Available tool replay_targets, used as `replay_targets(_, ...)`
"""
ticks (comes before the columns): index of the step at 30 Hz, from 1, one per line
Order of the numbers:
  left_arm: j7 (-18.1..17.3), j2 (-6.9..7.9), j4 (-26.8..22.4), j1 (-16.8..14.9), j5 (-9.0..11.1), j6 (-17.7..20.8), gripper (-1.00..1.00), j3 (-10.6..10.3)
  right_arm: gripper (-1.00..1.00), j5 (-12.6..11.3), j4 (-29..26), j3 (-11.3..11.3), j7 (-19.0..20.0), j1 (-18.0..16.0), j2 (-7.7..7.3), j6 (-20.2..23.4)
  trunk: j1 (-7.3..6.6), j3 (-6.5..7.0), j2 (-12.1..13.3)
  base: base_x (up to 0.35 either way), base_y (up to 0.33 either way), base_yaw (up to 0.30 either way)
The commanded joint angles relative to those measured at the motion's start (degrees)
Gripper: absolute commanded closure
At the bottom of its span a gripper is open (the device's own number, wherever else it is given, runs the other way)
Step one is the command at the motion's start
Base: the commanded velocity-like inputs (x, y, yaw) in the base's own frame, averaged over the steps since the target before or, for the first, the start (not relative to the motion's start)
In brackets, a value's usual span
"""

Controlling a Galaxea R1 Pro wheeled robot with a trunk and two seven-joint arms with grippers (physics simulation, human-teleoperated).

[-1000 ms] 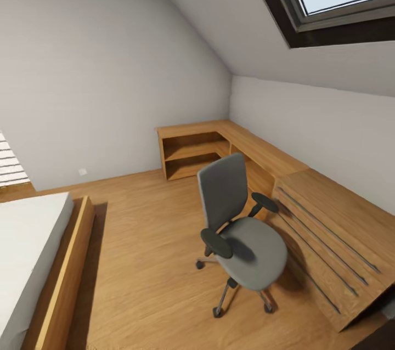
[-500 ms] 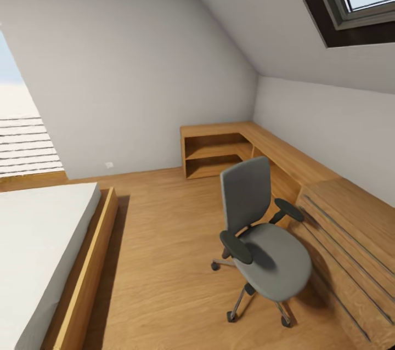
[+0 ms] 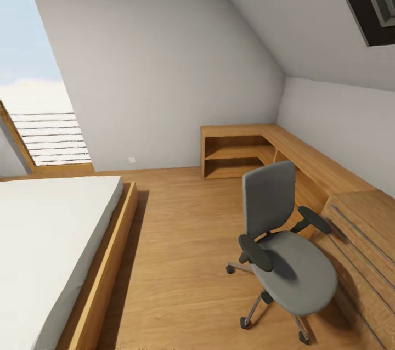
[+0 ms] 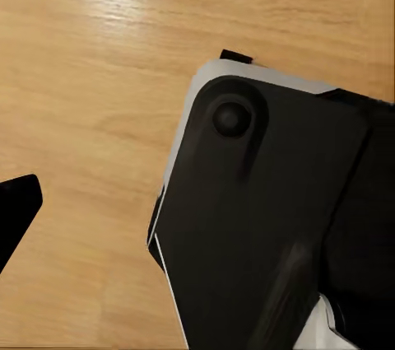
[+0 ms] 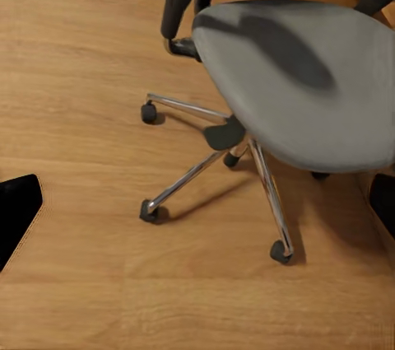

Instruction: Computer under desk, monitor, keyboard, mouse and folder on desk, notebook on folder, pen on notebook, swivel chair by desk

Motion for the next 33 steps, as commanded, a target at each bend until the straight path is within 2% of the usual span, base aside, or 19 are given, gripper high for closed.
replay_targets(1, 0.28, -0.01, 0.32, -0.05, 0.43, -0.14, -1.0, -0.48, -1.0, -0.36, 0.05, 0.5, -0.16, -0.04, 0.0, -0.15, 0.03, -0.12, -0.12, 0.0, 0.0, 0.26)
replay_targets(4, 0.36, 0.15, 2.44, -0.05, 0.47, -0.27, -1.0, -0.33, -1.0, -0.36, 0.05, 0.48, -0.16, -0.05, -0.05, -0.12, 0.03, -0.12, -0.12, 0.0, 0.0, 0.26)
replay_targets(7, 0.67, 1.1, 0.55, -0.05, 0.52, -0.57, -1.0, -0.3, -1.0, -0.3, 0.05, 0.53, -0.16, -0.06, -0.01, -0.12, 0.03, -0.12, -0.12, 0.0, 0.0, 0.26)
replay_targets(8, 0.8, 2.22, -2.55, -0.05, 0.75, -0.81, -1.0, -0.25, -1.0, -0.29, 0.05, 0.56, -0.16, -0.07, 0.0, -0.12, 0.03, -0.12, -0.12, 0.0, 0.0, 0.261)
replay_targets(11, 0.88, 3.12, -6.7, -0.05, 1.01, -1.05, -1.0, -0.22, -1.0, -0.28, 0.03, 0.56, -0.16, -0.05, 0.0, -0.12, 0.03, -0.12, -0.12, 0.0, 0.0, 0.262)
replay_targets(16, 0.77, 3.79, -16.04, -0.05, 0.9, -3.86, -1.0, -0.2, -1.0, -0.27, -0.08, 0.51, -0.16, -0.07, 0.0, -0.12, 0.03, -0.12, -0.12, 0.0, 0.0, 0.264)
replay_targets(20, 0.49, 4.15, -18.73, -0.05, 0.77, -8.56, -1.0, -0.26, -1.0, -0.29, -0.74, 0.49, -0.16, -0.08, -0.01, -0.1, 0.03, -0.12, -0.12, 0.0, 0.0, 0.265)
replay_targets(23, 0.27, 4.18, -18.52, -0.05, 0.78, -12.55, -1.0, -0.41, -1.0, -0.34, -1.21, 0.44, -0.16, -0.08, -0.02, -0.11, 0.03, -0.12, -0.12, 0.0, 0.0, 0.217)
replay_targets(24, 0.16, 4.16, -16.48, -0.05, 0.69, -14.93, -1.0, -0.51, -1.0, -0.35, -1.33, 0.47, -0.16, -0.07, -0.01, -0.11, 0.03, -0.12, -0.12, 0.0, 0.0, 0.08)
replay_targets(27, 0.1, 4.06, -13.85, -0.05, 0.59, -18.76, -1.0, -0.6, -1.0, -0.3, -1.36, 0.53, -0.16, -0.09, 0.0, -0.11, 0.03, -0.12, -0.12, 0.0, 0.0, 0.041)
replay_targets(30, 0.07, 3.9, -10.99, -0.05, 0.54, -25.25, -1.0, -0.92, -1.0, -0.34, -1.31, 0.54, -0.16, -0.05, 0.0, -0.12, 0.03, -0.12, -0.12, 0.012, 0.0, 0.016)
replay_targets(33, 0.06, 3.82, -9.37, -0.05, 0.58, -28.73, -1.0, -1.3, -1.0, -0.35, -1.25, 0.52, -0.14, -0.06, -0.04, -0.12, 0.03, -0.12, -0.12, 0.122, 0.0, 0.007)
